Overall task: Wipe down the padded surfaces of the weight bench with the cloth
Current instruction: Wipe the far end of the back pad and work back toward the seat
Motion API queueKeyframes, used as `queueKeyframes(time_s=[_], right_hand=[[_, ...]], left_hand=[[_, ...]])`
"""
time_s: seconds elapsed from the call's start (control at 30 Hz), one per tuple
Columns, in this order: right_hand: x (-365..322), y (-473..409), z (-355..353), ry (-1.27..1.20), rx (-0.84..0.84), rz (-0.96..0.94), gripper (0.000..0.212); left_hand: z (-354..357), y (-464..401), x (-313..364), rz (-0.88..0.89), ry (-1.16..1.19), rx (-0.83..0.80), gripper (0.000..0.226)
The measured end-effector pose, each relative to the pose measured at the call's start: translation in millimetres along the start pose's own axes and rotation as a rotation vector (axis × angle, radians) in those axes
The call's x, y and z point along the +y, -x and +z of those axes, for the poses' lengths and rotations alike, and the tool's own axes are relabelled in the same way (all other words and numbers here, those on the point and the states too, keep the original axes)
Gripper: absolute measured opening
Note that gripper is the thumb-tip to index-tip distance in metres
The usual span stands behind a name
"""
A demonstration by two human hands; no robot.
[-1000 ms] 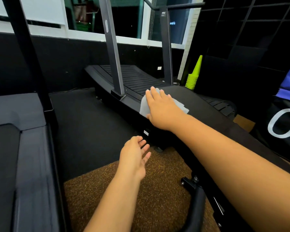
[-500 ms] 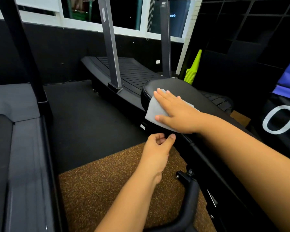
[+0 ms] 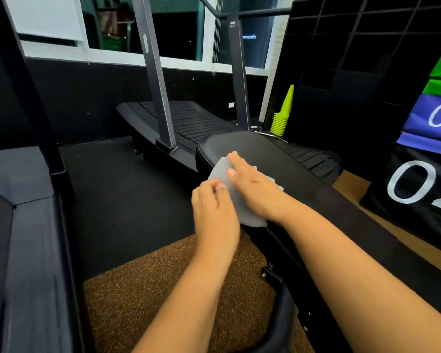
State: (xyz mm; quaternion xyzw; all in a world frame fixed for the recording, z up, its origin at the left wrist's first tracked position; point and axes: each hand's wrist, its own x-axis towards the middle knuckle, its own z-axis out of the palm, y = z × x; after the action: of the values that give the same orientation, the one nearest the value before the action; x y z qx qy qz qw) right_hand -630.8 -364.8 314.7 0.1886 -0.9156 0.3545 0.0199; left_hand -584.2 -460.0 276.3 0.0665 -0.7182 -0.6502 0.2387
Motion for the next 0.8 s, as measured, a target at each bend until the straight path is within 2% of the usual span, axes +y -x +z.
queueKeyframes(time_s=[0.07, 0.1, 0.17, 0.27, 0.37, 0.47, 0.57, 0.6, 0.67, 0.73, 0.8], right_hand=[[-3.3, 6.2, -11.9, -0.441, 0.17, 0.099, 0.047], [-2.1, 9.9, -16.3, -0.499, 0.245, 0.118, 0.046], [2.8, 17.5, -19.2, -0.358, 0.313, 0.105, 0.047], [15.6, 21.9, -12.7, 0.007, 0.258, 0.049, 0.046], [19.6, 18.8, -12.1, 0.137, 0.231, 0.026, 0.046], [15.9, 8.6, -20.1, 0.126, 0.275, 0.016, 0.044], [11.5, -6.8, -22.3, 0.123, 0.275, -0.033, 0.039], [8.9, -12.5, -21.8, 0.126, 0.313, -0.067, 0.037], [1.0, -22.5, -21.0, 0.125, 0.362, -0.14, 0.035], [-2.9, -29.7, -15.2, 0.183, 0.274, -0.236, 0.038], [-3.8, -29.4, -3.9, 0.316, 0.111, -0.295, 0.042]], left_hand=[[16.1, 10.9, 7.6, 0.045, -0.15, -0.073, 0.039], [23.7, 14.0, 10.6, 0.043, -0.218, -0.107, 0.045], [35.7, 9.6, 15.6, -0.009, -0.294, -0.146, 0.055], [44.6, -23.3, 15.5, -0.138, -0.337, -0.151, 0.067], [40.5, -65.6, 9.2, -0.162, -0.348, -0.098, 0.068], [30.3, -90.9, 2.6, -0.103, -0.359, -0.146, 0.069], [18.3, -82.6, -11.1, 0.061, -0.4, -0.256, 0.055], [14.4, -76.2, -18.9, 0.147, -0.38, -0.273, 0.049], [5.8, -61.3, -31.6, 0.228, -0.171, -0.242, 0.044], [0.2, -53.4, -38.2, 0.256, -0.059, -0.171, 0.046], [-2.0, -52.8, -48.1, 0.24, 0.002, -0.071, 0.047]])
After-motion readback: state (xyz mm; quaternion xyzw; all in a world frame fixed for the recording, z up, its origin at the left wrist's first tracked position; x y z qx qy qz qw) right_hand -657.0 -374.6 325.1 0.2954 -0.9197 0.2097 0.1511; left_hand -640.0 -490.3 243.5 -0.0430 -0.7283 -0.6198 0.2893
